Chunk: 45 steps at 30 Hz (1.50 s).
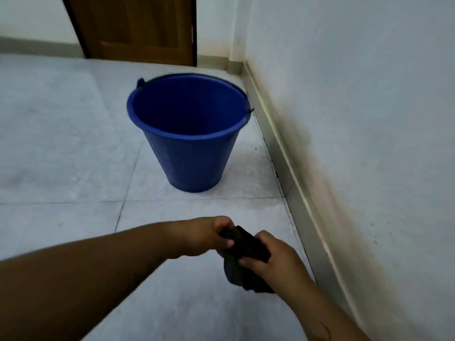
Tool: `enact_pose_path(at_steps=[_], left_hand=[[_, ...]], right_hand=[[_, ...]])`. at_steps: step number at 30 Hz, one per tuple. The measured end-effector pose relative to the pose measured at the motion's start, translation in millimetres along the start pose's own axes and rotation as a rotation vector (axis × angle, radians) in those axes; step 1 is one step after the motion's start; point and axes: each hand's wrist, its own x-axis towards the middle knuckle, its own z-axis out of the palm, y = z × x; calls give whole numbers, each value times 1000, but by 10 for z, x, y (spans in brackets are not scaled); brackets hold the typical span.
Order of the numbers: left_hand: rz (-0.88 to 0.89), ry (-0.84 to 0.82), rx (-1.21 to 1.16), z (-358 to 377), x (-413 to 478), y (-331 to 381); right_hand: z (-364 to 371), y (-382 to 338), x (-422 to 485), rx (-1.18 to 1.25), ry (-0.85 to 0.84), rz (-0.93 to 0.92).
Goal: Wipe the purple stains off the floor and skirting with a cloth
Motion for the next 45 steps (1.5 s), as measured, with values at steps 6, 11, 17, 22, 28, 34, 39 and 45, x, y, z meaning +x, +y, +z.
enact_pose_path(at_steps=[6,11,17,22,28,34,39,45], left_hand=[[209,262,-33,-1296,-679,631],[343,481,-112,-1960,-705,474],[304,776,-180,-2569,-159,248],[262,1080,214,-2530,187,-6],[373,701,836,-2208,316,-395],[305,706,927,-2389,335,-333],[218,742,933,-2426,248,-473],[96,468,804,-2492,-28,-168]], right_hand=[[-837,-1435,424,54,-114,-175],[-1089,-2120,1042,148,-248,-160],[-1016,-2465,1954,-183,67,-162],[-609,-2345,2223,-627,553,-329],[-47,-1951,2052,-619,246,-563],[-149,-1767,2162,-742,253,-562],[-346,-1613,2108,-931,213,-343],[-850,-1915,1866,-787,48,-152]])
